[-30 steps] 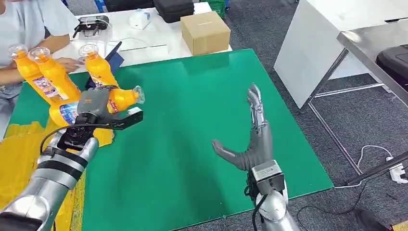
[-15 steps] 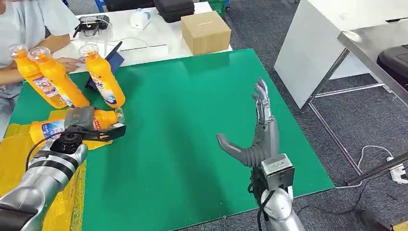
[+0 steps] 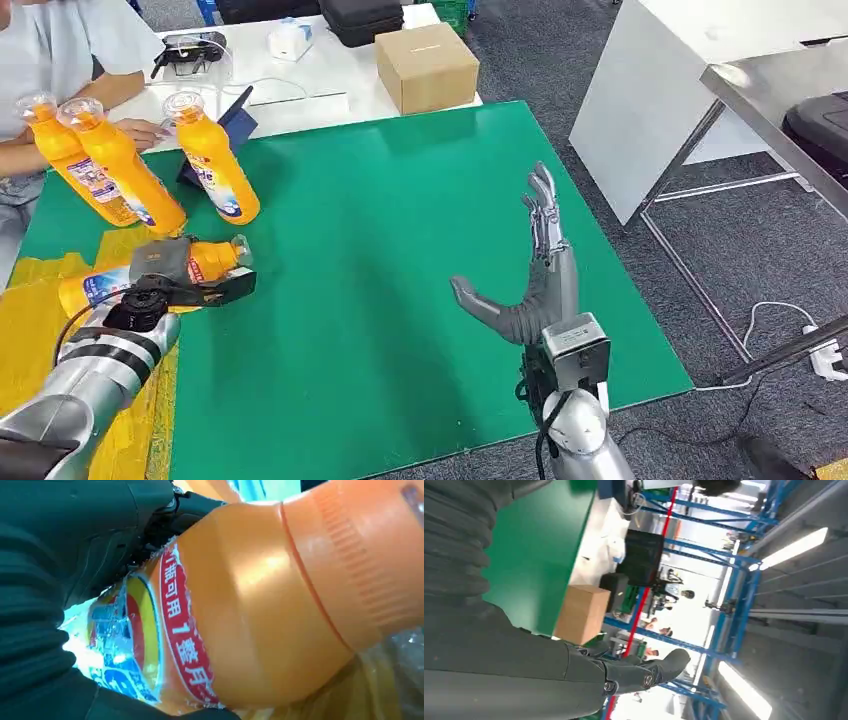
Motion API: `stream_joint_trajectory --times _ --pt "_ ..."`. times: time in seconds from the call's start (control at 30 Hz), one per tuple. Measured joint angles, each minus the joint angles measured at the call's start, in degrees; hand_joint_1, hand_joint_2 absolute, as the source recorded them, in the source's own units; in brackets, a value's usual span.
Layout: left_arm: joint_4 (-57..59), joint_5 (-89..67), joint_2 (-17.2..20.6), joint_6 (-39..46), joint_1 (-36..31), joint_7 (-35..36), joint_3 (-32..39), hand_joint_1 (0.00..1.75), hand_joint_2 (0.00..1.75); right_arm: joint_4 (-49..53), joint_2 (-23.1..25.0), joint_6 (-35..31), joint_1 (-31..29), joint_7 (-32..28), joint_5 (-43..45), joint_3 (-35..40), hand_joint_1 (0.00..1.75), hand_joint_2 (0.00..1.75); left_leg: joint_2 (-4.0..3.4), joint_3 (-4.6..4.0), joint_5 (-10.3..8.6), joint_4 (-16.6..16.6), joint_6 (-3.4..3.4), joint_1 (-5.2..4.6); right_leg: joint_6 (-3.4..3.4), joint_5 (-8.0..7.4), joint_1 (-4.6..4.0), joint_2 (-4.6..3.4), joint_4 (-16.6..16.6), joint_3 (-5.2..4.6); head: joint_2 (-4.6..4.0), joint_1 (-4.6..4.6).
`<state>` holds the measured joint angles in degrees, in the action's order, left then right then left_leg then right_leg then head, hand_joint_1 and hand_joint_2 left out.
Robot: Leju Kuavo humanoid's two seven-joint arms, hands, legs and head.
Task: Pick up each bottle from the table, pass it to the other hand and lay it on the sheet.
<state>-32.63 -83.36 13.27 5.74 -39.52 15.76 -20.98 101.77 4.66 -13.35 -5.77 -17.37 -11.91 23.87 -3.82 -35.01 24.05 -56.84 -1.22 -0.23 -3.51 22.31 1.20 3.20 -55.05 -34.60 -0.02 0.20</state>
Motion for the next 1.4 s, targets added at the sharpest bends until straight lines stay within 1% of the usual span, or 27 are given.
stream_joint_trajectory --times 0.2,0.47,0.63,0.8,0.83,0.87,0.93,1.03,1.1,1.17,1.27,1.33,1.4 --pt "-0.04 -0.3 -0.04 7.87 2.88 1.12 2.29 0.0 1.75 -0.76 -0.28 -0.28 1.28 -0.13 -0.81 -0.92 0.0 1.75 0.01 0.0 0.0 0.0 0.0 0.0 0.01 0.01 0.01 0.01 0.0 0.0 0.0 -0.02" --pt "-3.0 -1.86 -0.53 12.32 6.52 1.29 6.34 0.0 1.75 -0.76 -0.39 -1.05 2.73 -0.33 -2.84 -1.97 0.0 1.75 0.0 0.03 0.0 0.0 0.01 0.0 0.01 0.01 0.0 0.0 0.0 0.0 0.0 0.0" --pt "-6.54 -2.67 -1.64 22.96 10.25 -0.46 9.71 0.0 1.75 -0.76 -0.59 -1.22 3.37 -0.37 -3.02 -1.97 0.0 1.75 0.01 0.02 0.0 0.0 0.01 0.0 0.01 0.01 0.01 0.01 0.0 -0.01 0.0 -0.02" --pt "-8.67 -2.84 -2.43 24.09 12.29 -0.78 11.72 0.0 1.75 -0.79 -0.7 -1.22 3.8 -0.44 -3.02 -1.97 0.0 1.75 0.0 0.01 0.01 0.0 0.01 -0.01 0.01 0.01 0.01 0.0 0.0 -0.02 0.0 -0.02" --pt "-9.03 -2.34 -2.58 25.34 12.66 -1.69 12.05 0.0 1.75 -0.79 -0.72 -1.27 3.83 -0.46 -2.99 -1.97 0.0 1.75 0.0 0.01 0.01 0.0 0.01 -0.01 0.01 0.01 0.0 0.0 0.0 -0.03 0.0 -0.02" --pt "-10.04 -0.78 -2.95 28.56 13.46 -3.88 12.73 0.0 1.75 -0.79 -0.74 -1.44 3.93 -0.61 -2.82 -1.97 0.0 1.75 0.0 0.01 0.01 0.0 0.01 -0.01 0.01 0.01 0.01 0.0 0.0 -0.03 0.0 0.0" --pt "-15.12 4.23 -4.66 33.08 16.36 -11.56 15.02 0.0 1.75 -0.79 -0.83 -1.99 4.49 -1.12 -2.58 -1.97 0.0 1.75 0.0 0.01 0.01 0.0 0.01 -0.02 0.01 0.01 0.02 0.0 0.01 -0.03 0.0 0.0" --pt "-26.4 15.1 -9.45 34.39 21.95 -27.67 20.5 0.0 1.75 -0.76 -1.18 -3.17 5.91 -2.21 -2.86 -1.95 0.0 1.75 0.01 -0.02 0.04 0.0 -0.01 -0.07 0.01 0.03 0.07 0.01 0.02 -0.04 0.0 0.0" --pt "-33.7 20.55 -12.65 34.56 26.17 -35.48 22.25 0.0 1.75 -0.55 -1.51 -4.17 7.24 -2.82 -3.65 -1.95 0.0 1.75 -0.01 -0.02 0.11 0.0 0.02 -0.12 0.01 0.04 0.14 -0.01 0.03 -0.07 0.0 -0.02" --pt "-40.21 23.26 -15.02 34.58 30.11 -38.51 22.08 0.0 1.75 -0.04 -1.77 -4.92 8.82 -3.37 -4.61 -1.95 0.0 1.75 -0.01 -0.04 0.17 0.0 -0.04 -0.15 0.02 0.07 0.15 -0.01 0.04 -0.08 0.0 0.0" --pt "-48.67 31.65 -16.41 32.54 35.68 -38.47 18.48 0.0 1.75 0.9 -1.99 -5.84 11.48 -4.44 -6.54 -1.95 0.0 1.75 0.0 -0.04 0.24 0.0 -0.02 -0.14 0.06 0.14 0.14 0.0 0.06 -0.12 0.0 0.0" --pt "-53.21 42.25 -16.28 24.75 38.45 -38.14 14.84 0.0 1.75 1.44 -2.08 -5.92 13.13 -4.61 -7.41 -1.95 0.0 1.75 0.02 -0.04 0.26 0.01 0.0 -0.12 0.08 0.18 0.11 0.0 0.06 -0.11 0.0 -0.05" --pt "-56.34 53.85 -16.09 12.87 40.44 -38.18 11.99 0.0 1.75 1.64 -2.21 -5.37 14.55 -4.59 -7.32 -2.01 0.0 1.75 0.04 -0.04 0.25 0.02 0.0 -0.09 0.06 0.21 0.09 0.02 0.05 -0.1 0.0 -0.02"
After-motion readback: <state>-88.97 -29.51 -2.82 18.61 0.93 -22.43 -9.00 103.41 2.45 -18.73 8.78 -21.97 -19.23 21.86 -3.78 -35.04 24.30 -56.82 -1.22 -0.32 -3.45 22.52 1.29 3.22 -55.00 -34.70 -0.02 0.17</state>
